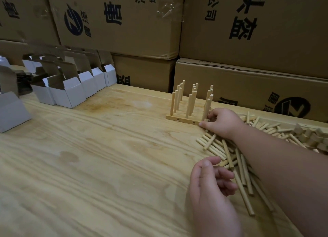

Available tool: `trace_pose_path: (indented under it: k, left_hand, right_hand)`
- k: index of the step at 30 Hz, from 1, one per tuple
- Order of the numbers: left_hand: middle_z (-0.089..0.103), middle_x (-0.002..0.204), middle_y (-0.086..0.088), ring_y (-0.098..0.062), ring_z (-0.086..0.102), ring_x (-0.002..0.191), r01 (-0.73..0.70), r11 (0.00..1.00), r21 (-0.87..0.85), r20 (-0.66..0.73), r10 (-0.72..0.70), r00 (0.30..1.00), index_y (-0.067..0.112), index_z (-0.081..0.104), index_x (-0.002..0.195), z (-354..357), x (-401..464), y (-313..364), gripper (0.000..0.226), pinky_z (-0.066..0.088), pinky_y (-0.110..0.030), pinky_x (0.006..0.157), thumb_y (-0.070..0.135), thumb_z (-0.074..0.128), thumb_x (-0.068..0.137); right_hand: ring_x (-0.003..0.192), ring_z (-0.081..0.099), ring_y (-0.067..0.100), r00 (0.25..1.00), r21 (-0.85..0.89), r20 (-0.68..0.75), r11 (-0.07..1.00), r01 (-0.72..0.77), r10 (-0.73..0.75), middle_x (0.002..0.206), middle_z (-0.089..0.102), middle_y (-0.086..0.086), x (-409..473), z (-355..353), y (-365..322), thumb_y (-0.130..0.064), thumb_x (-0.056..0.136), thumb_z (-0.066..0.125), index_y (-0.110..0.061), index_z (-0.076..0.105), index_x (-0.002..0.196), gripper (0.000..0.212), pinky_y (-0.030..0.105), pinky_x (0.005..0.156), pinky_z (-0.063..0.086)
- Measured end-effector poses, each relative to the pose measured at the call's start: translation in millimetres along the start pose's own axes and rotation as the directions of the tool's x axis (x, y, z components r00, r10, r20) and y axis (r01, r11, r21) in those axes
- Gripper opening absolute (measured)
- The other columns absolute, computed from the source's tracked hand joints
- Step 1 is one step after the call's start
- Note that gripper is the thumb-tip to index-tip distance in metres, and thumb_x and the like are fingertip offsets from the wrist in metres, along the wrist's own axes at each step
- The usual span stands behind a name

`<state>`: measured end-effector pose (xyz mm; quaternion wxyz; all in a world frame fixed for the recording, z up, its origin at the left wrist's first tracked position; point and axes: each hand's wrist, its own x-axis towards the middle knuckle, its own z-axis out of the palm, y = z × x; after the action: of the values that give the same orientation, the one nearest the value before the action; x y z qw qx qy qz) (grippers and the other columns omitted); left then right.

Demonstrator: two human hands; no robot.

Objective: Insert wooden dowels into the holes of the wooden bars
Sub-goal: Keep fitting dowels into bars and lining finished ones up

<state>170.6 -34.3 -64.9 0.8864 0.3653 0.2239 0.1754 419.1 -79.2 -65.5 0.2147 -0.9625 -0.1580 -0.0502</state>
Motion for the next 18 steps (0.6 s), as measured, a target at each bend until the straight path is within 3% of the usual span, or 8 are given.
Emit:
trace_pose_path:
  k: [4, 7, 9, 11, 14, 18]
  left_hand:
    - [0.061, 0.059, -0.008, -0.014, 0.051, 0.046, -0.033, 0.999, 0.013, 0.030, 0.033, 0.999, 0.010, 0.070, 0.083, -0.5, -3.5, -4.1, 0.034, 0.041, -0.025, 0.049, 0.018, 0.043, 0.104]
    - [0.062, 0.062, -0.006, -0.014, 0.052, 0.051, -0.080, 0.996, 0.044, 0.042, 0.078, 0.996, 0.015, 0.071, 0.082, -1.1, -7.2, -6.9, 0.035, 0.042, -0.025, 0.052, 0.021, 0.045, 0.104]
    - [0.061, 0.063, -0.004, -0.014, 0.052, 0.053, -0.130, 0.990, 0.061, 0.060, 0.126, 0.990, 0.021, 0.072, 0.077, -1.5, -9.7, -9.6, 0.038, 0.043, -0.022, 0.050, 0.022, 0.046, 0.104]
    - [0.061, 0.062, -0.001, -0.013, 0.050, 0.054, -0.187, 0.979, 0.084, 0.096, 0.179, 0.979, 0.026, 0.072, 0.074, -1.2, -13.3, -12.7, 0.038, 0.043, -0.019, 0.049, 0.026, 0.048, 0.103]
    - [0.061, 0.062, 0.004, -0.010, 0.050, 0.055, -0.273, 0.947, 0.171, 0.202, 0.237, 0.950, 0.032, 0.072, 0.075, -0.7, -19.3, -15.6, 0.029, 0.042, -0.019, 0.050, 0.041, 0.050, 0.091]
    - [0.063, 0.063, 0.007, -0.004, 0.052, 0.057, -0.399, 0.867, 0.297, 0.322, 0.303, 0.897, 0.029, 0.071, 0.079, -2.7, -21.7, -21.7, 0.023, 0.043, -0.014, 0.053, 0.041, 0.052, 0.087]
  right_hand:
    - [0.084, 0.059, 0.010, 1.000, 0.038, 0.012, 0.999, -0.024, 0.023, 0.109, 0.068, -0.007, -19.5, -13.3, -5.3, -0.059, 0.079, 0.074, -0.028, 0.064, 0.128, 0.059, 0.025, 0.065, 0.043]
    - [0.116, 0.061, 0.018, 0.985, 0.196, -0.159, 0.980, -0.028, 0.060, 0.129, 0.066, -0.003, -58.7, -35.9, -8.4, -0.050, 0.089, 0.068, -0.027, 0.065, 0.128, 0.045, 0.029, 0.088, 0.044]
    - [0.119, 0.058, 0.011, 0.960, 0.261, -0.276, 0.965, 0.022, 0.052, 0.123, 0.066, -0.009, -104.6, -51.5, -6.7, -0.044, 0.093, 0.063, -0.028, 0.068, 0.121, 0.033, 0.030, 0.096, 0.043]
    - [0.105, 0.058, -0.004, 0.941, 0.284, -0.335, 0.958, 0.047, 0.053, 0.109, 0.065, -0.022, -162.1, -64.1, 0.5, -0.040, 0.094, 0.062, -0.033, 0.070, 0.113, 0.021, 0.026, 0.091, 0.047]
    - [0.097, 0.058, -0.011, 0.923, 0.289, -0.371, 0.957, 0.007, 0.105, 0.099, 0.064, -0.031, -242.3, -81.1, 20.4, -0.035, 0.091, 0.065, -0.038, 0.073, 0.099, 0.012, 0.018, 0.080, 0.048]
    - [0.093, 0.059, -0.008, 0.836, 0.311, -0.492, 0.946, -0.094, 0.245, 0.090, 0.067, -0.023, -314.4, -97.8, 55.6, -0.026, 0.088, 0.067, -0.037, 0.072, 0.080, 0.015, 0.017, 0.071, 0.043]
